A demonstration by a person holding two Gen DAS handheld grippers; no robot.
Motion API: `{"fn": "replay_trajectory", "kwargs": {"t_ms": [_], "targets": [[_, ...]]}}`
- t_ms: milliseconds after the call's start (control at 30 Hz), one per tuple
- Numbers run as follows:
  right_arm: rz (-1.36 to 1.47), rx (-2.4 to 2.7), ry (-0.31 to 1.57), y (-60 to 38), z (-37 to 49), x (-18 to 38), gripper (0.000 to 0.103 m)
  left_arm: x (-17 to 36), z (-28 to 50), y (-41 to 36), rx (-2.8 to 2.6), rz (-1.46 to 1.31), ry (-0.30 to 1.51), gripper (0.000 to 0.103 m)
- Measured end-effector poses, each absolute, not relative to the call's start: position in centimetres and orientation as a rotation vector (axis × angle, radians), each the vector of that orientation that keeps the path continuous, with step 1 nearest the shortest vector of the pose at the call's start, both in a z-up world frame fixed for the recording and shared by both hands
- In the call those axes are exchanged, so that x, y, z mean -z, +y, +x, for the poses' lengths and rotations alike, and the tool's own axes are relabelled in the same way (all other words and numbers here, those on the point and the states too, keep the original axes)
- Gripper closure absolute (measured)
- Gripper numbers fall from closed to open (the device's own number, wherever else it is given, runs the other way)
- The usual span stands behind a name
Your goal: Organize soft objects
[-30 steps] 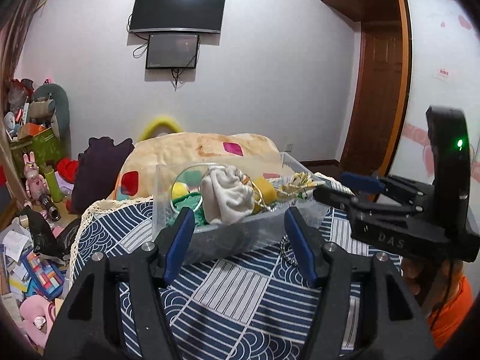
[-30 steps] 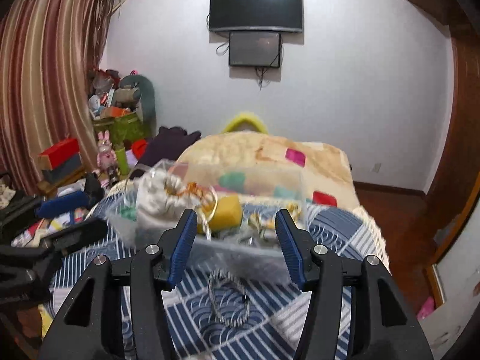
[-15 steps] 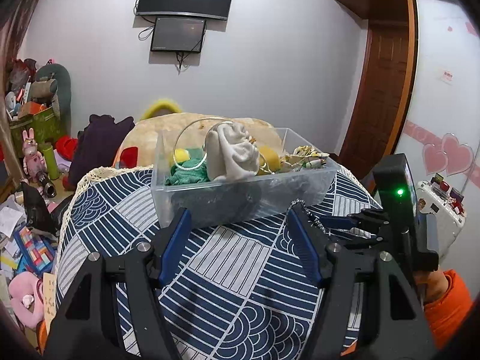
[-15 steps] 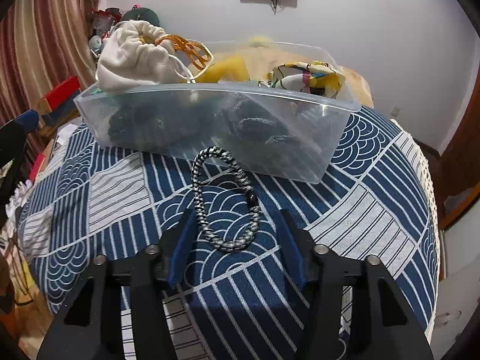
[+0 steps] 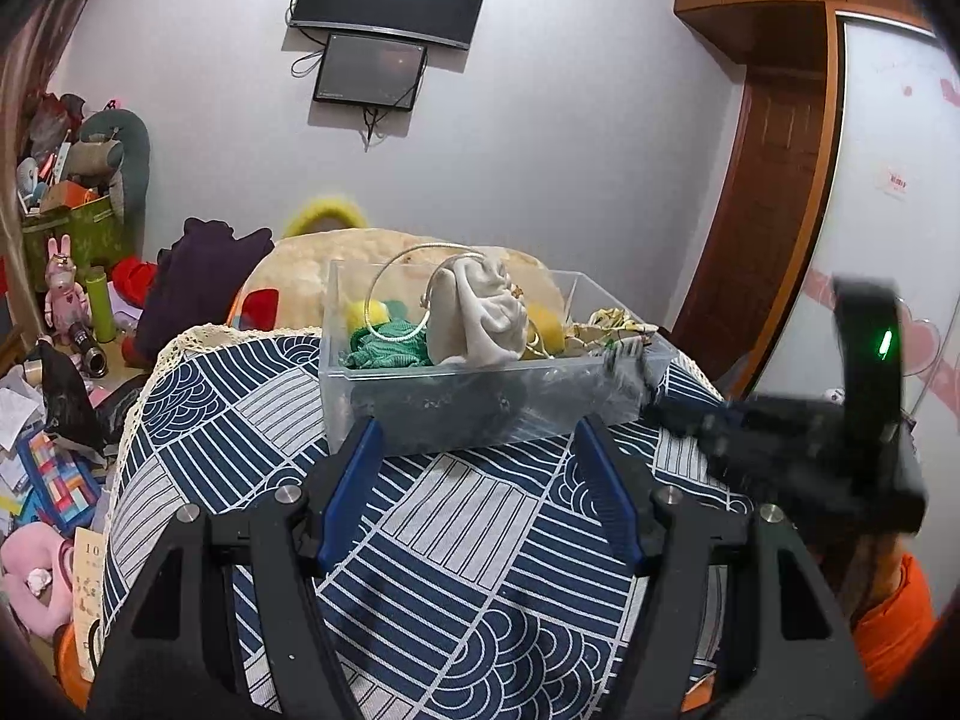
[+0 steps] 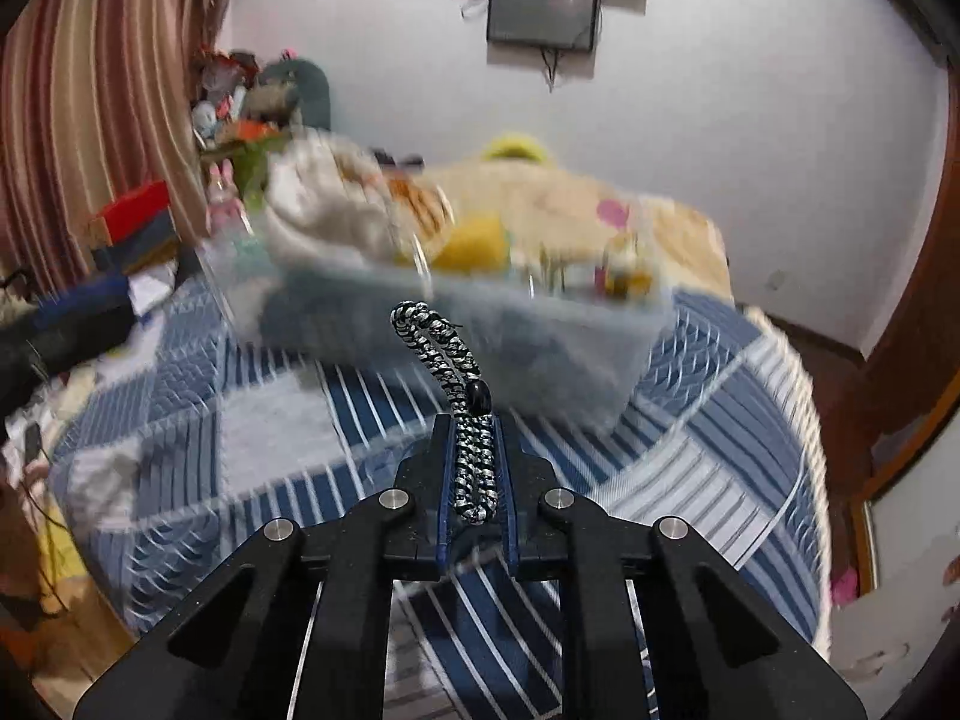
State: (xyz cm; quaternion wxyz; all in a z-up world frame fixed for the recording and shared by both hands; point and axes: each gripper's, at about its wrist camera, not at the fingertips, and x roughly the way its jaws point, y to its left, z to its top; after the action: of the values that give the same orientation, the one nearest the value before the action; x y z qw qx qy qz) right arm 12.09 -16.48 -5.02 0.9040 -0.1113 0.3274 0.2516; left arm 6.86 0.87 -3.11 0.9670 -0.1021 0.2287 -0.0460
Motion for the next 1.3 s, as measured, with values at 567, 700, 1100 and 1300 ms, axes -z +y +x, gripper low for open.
{"fn": "replay_trajectory", "kwargs": {"t_ms": [567,700,1100,1300], "targets": [[-0.169,-0.456,0.654,-14.2,16.1,3.5,0.068,2.5,6.0,0.8,0.097,-0.2,0.428,0.037],[-0.161,-0.464,0.633,-15.1,15.3,2.5,0.067,2.1,5.6,1.0,0.092,-0.204,0.414,0.037],[-0.085,-0.554,0.469,-18.8,9.4,-2.4,0.057,-1.2,3.3,0.5,0.083,-0.185,0.327,0.037],[-0.055,-0.567,0.389,-20.2,6.4,-4.0,0.045,-2.7,1.8,-0.3,0.055,-0.155,0.267,0.018]]}}
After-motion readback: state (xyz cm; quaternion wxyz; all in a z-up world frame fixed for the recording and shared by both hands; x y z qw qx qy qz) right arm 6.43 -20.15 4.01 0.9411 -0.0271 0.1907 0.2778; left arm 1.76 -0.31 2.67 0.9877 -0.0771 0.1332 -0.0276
